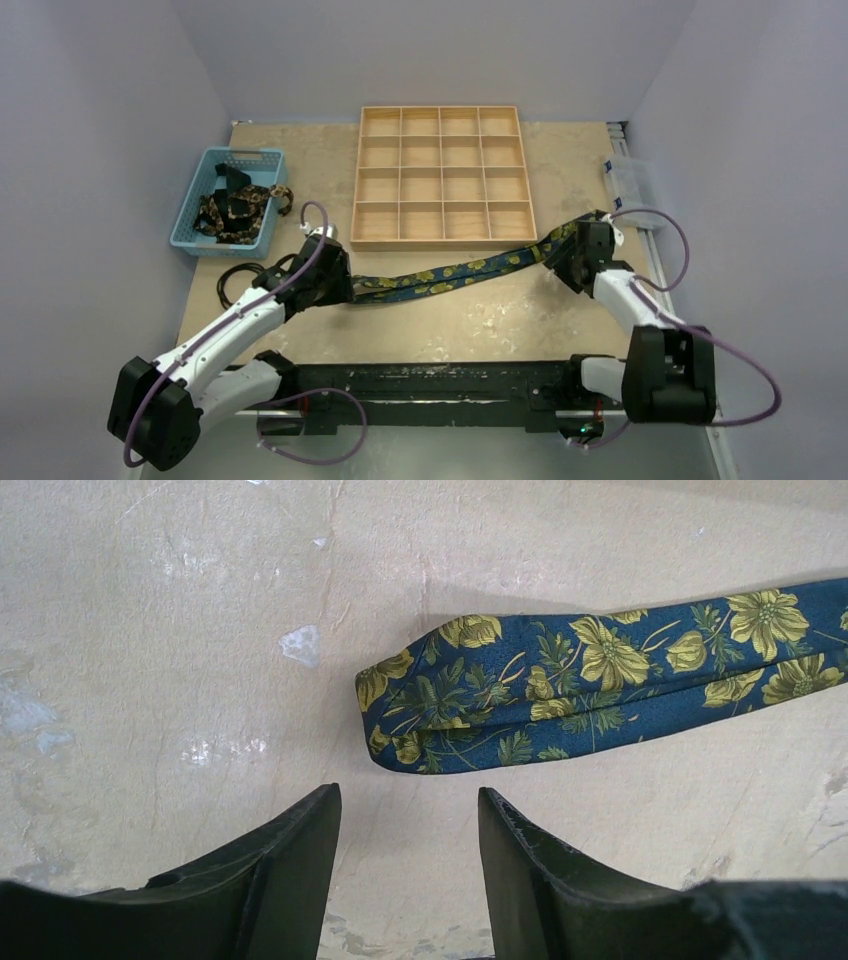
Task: Roll the ties
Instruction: Flatten out the tie at the center of the board.
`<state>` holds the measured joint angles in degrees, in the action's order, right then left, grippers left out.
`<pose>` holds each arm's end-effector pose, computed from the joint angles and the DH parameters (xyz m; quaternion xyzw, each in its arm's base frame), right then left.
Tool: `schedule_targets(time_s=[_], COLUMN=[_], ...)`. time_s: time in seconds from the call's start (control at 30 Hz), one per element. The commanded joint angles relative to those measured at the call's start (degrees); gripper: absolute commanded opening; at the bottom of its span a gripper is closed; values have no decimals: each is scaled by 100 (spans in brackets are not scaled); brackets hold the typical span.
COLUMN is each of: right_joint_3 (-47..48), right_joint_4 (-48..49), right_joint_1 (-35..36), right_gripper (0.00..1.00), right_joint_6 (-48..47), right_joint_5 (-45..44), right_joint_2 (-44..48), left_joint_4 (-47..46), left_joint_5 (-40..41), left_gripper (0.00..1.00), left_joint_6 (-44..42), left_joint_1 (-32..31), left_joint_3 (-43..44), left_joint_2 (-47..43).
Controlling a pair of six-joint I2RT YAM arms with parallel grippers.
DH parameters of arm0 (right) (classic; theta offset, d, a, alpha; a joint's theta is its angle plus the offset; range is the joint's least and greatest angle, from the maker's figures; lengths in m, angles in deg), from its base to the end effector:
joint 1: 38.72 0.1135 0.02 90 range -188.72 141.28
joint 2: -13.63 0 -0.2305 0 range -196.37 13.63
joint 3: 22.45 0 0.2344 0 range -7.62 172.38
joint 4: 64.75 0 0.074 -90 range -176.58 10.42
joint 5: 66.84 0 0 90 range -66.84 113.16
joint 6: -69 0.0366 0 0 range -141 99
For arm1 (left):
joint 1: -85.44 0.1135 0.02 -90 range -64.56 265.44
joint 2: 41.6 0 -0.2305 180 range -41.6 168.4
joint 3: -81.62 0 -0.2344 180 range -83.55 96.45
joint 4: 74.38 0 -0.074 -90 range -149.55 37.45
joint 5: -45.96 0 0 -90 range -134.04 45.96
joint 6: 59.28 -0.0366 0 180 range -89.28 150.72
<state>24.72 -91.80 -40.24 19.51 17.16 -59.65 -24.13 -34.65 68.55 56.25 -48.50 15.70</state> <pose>0.2302 -0.0099 0.1427 0.3552 0.8785 0.0585 0.3140 0.1660 -0.0859 0.1842 -0.0948 0.9528 -0.0876 0.2748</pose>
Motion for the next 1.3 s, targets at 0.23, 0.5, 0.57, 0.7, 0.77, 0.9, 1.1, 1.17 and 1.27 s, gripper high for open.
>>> schedule_targets(time_s=[0.23,0.5,0.57,0.7,0.77,0.9,1.1,1.17,1.27], right_joint_3=[1255,1605,1685,1858,1859,1584,641,372,124], right_joint_4=[-354,460,609,719,700,380,-161,-346,-691], right_joint_1=[-17,-229,-248,-361,-417,-521,-534,-534,-532], right_gripper=[36,0,0,0,0,0,0,0,0], right_joint_6=[-684,-589,-624,-435,-288,90,657,794,987], right_joint_5=[-261,-202,-256,-302,-324,-426,-828,-826,-735], right_joint_2=[570,-743,-1085,-1838,-2096,-2061,-697,-313,159], left_joint_4=[-134,-45,-59,-134,-187,-179,-98,-95,-50], left_joint_5=[-218,-183,-180,-253,-338,-324,-284,-299,-304], left_gripper=[51,49,49,49,49,49,50,50,50], left_joint_6=[-118,-84,-74,-10,25,81,218,243,241], left_joint_1=[48,47,45,45,50,50,45,45,45], left_joint_3=[348,524,538,509,450,357,368,384,422], left_joint_2=[-205,-356,-344,-250,-234,-341,-338,-284,-245])
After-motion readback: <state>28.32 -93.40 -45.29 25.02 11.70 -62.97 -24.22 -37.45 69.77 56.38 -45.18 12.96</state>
